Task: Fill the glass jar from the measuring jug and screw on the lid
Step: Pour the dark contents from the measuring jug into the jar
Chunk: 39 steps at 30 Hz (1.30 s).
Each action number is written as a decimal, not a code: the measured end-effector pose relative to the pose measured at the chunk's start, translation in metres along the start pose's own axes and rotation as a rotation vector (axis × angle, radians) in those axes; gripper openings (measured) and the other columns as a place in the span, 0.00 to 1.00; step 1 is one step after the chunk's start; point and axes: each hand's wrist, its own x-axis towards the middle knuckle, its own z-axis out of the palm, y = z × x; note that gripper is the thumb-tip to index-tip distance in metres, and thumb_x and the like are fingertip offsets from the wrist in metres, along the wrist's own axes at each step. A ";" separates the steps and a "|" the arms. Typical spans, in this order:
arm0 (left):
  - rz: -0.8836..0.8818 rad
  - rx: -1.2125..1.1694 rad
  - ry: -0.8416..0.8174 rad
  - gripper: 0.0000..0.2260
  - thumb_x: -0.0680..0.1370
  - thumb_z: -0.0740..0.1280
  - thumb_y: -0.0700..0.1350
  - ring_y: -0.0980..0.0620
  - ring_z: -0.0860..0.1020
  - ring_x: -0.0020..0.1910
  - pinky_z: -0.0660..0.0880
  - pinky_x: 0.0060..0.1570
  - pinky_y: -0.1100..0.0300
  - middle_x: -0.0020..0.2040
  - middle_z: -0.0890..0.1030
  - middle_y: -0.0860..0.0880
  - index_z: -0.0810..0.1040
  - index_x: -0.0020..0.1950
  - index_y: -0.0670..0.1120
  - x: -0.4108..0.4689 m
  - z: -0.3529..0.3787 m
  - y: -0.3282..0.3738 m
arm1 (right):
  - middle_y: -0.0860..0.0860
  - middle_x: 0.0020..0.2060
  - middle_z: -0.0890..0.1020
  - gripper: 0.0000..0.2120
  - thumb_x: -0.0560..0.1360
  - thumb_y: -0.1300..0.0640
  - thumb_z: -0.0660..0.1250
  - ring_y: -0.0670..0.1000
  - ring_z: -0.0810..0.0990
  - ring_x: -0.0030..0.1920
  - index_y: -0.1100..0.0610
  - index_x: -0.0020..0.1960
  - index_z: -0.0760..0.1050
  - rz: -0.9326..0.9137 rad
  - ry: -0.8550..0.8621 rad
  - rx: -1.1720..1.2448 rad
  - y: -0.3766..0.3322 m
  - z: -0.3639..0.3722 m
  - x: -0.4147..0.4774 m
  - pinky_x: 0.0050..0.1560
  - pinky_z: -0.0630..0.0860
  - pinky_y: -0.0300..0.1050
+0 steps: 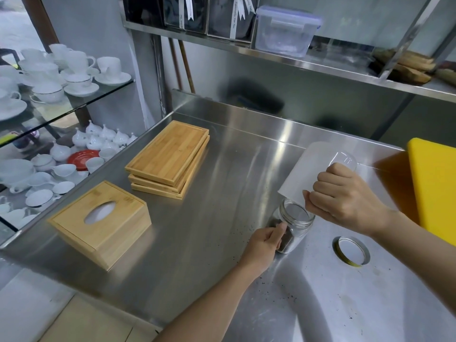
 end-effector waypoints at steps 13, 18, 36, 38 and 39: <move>-0.011 -0.021 0.005 0.24 0.77 0.59 0.58 0.59 0.60 0.23 0.57 0.30 0.61 0.21 0.63 0.56 0.61 0.24 0.52 0.001 0.001 -0.001 | 0.56 0.22 0.72 0.21 0.78 0.62 0.61 0.56 0.69 0.23 0.63 0.27 0.74 0.055 0.015 0.024 0.000 0.000 -0.002 0.31 0.69 0.47; -0.009 -0.006 0.003 0.25 0.78 0.59 0.58 0.59 0.62 0.22 0.58 0.29 0.64 0.20 0.63 0.56 0.64 0.21 0.53 0.001 0.001 0.000 | 0.57 0.22 0.72 0.21 0.78 0.61 0.60 0.55 0.70 0.23 0.63 0.27 0.74 0.117 0.036 0.050 0.003 -0.002 -0.003 0.32 0.68 0.48; 0.035 -0.018 0.049 0.22 0.69 0.61 0.66 0.54 0.62 0.29 0.60 0.34 0.56 0.27 0.63 0.52 0.61 0.26 0.51 0.000 0.001 -0.002 | 0.61 0.25 0.72 0.19 0.78 0.63 0.62 0.48 0.72 0.28 0.67 0.28 0.71 1.288 0.283 0.574 0.008 0.004 -0.029 0.29 0.70 0.41; 0.037 -0.008 0.062 0.22 0.69 0.60 0.66 0.53 0.61 0.30 0.59 0.35 0.56 0.28 0.63 0.50 0.61 0.27 0.51 -0.001 0.001 -0.001 | 0.56 0.24 0.68 0.20 0.78 0.63 0.62 0.42 0.68 0.24 0.61 0.27 0.69 1.479 0.387 0.629 0.012 0.008 -0.033 0.26 0.67 0.32; 0.035 -0.004 0.066 0.22 0.69 0.60 0.66 0.53 0.61 0.30 0.59 0.35 0.56 0.28 0.63 0.49 0.61 0.27 0.51 0.000 0.001 -0.001 | 0.56 0.25 0.67 0.20 0.78 0.63 0.61 0.43 0.67 0.24 0.61 0.27 0.69 1.569 0.424 0.656 0.015 0.012 -0.036 0.26 0.66 0.33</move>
